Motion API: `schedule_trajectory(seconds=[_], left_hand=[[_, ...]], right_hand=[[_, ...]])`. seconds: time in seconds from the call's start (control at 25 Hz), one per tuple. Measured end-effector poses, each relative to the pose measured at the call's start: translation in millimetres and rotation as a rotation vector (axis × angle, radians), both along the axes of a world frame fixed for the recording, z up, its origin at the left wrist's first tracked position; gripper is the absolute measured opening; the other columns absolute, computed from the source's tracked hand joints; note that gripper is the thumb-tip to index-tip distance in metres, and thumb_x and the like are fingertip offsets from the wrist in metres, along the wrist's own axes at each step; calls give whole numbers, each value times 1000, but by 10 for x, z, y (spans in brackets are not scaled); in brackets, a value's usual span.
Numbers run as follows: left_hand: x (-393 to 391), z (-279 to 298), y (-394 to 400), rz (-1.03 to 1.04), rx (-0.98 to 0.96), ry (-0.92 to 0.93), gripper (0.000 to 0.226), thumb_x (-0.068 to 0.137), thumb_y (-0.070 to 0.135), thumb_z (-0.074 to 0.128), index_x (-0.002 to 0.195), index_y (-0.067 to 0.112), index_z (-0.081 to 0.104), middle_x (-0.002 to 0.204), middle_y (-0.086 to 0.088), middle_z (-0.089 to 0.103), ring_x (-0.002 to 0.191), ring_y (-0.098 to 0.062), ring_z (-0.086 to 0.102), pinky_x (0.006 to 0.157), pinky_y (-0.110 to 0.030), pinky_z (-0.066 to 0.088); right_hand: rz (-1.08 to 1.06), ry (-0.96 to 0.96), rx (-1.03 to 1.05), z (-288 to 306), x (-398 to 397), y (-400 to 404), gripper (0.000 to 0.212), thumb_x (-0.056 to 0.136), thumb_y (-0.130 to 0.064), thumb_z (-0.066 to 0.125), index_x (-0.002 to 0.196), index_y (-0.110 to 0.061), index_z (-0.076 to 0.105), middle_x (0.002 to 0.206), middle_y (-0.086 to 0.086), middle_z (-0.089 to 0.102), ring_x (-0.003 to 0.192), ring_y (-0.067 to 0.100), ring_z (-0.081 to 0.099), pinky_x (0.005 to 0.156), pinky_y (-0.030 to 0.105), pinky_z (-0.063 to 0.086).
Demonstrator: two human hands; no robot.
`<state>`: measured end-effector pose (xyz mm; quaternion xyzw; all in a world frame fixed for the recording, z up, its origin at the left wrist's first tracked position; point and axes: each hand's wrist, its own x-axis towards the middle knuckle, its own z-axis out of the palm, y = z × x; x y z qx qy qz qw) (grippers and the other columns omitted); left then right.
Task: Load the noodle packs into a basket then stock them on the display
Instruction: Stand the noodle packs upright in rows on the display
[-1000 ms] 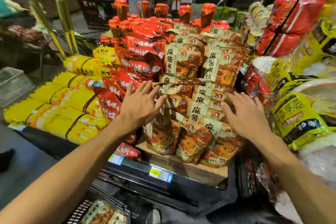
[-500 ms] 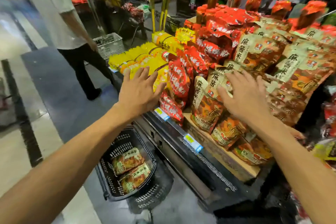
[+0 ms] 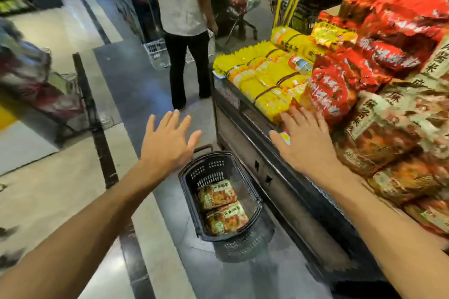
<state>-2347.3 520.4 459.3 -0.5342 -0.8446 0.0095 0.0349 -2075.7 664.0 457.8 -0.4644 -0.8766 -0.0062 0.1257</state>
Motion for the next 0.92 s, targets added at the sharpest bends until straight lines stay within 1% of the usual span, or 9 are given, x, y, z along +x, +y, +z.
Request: schedule_trajectory(seconds=[0.08,0.12,0.2,0.32,0.52,0.6,0.68,0.84,0.92], left_hand=[[-332,-101,-180,25,-34,10,68,102,62,15,159,27,26,168,-6,18,156,-22,11,125,-54,0],[-464,-157,-232,26,-52,15,68,102,62,14,159,26,25,168,-6,17,156,-23,11,125,-54,2],[-631,-280,-292,24,-70,12,68,102,61,15,159,25,25,168,-7,18,156,-23,11,125,-55,4],[-830,-484,-228,12,-98,7,68,103,60,16,160,24,25,168,-7,19,156,-24,13,125,-54,4],[-920,-851,91,-21,-153,30,68,102,60,16,160,24,24,167,-8,21,155,-25,15,125,-54,8],[-945,-989,220,-17,-176,27,68,103,60,15,160,24,23,167,-8,22,156,-25,15,125,-53,8],[-971,-1129,337,-20,-212,20,69,103,59,14,161,24,19,168,-7,18,156,-24,12,126,-51,4],[-970,-1485,504,-56,-327,6,75,97,62,1,162,25,12,170,-5,10,157,-24,5,125,-49,0],[-993,-1761,640,-95,-381,-8,72,100,61,5,162,24,12,170,-6,11,157,-24,5,126,-50,1]], right_hand=[[6,-69,-58,-200,-367,-179,77,94,-65,23,151,-19,46,159,11,41,150,29,31,124,52,13],[8,-88,-74,-304,-510,-249,77,94,-65,22,151,-19,45,159,12,40,150,29,31,124,52,15],[5,-94,-99,-497,-668,-348,79,94,-65,21,149,-15,49,155,15,45,147,32,37,122,55,21],[-21,-137,-156,-771,-819,-376,80,94,-64,20,148,-14,49,154,16,47,146,33,39,121,55,22],[-57,-168,-219,-1205,-936,-169,74,96,-61,29,147,-12,51,153,18,48,145,35,39,121,55,24],[-61,-150,-264,-1425,-972,-65,75,96,-61,27,146,-11,53,151,18,50,144,36,41,120,55,26],[-69,-149,-305,-1648,-990,6,76,96,-62,25,146,-11,52,151,18,51,143,36,43,120,54,27],[-118,-169,-396,-2074,-958,36,76,96,-61,26,147,-10,51,151,19,50,143,37,43,120,54,28],[-158,-178,-431,-2339,-951,27,76,96,-60,27,147,-9,51,151,20,49,143,37,43,120,54,29]])
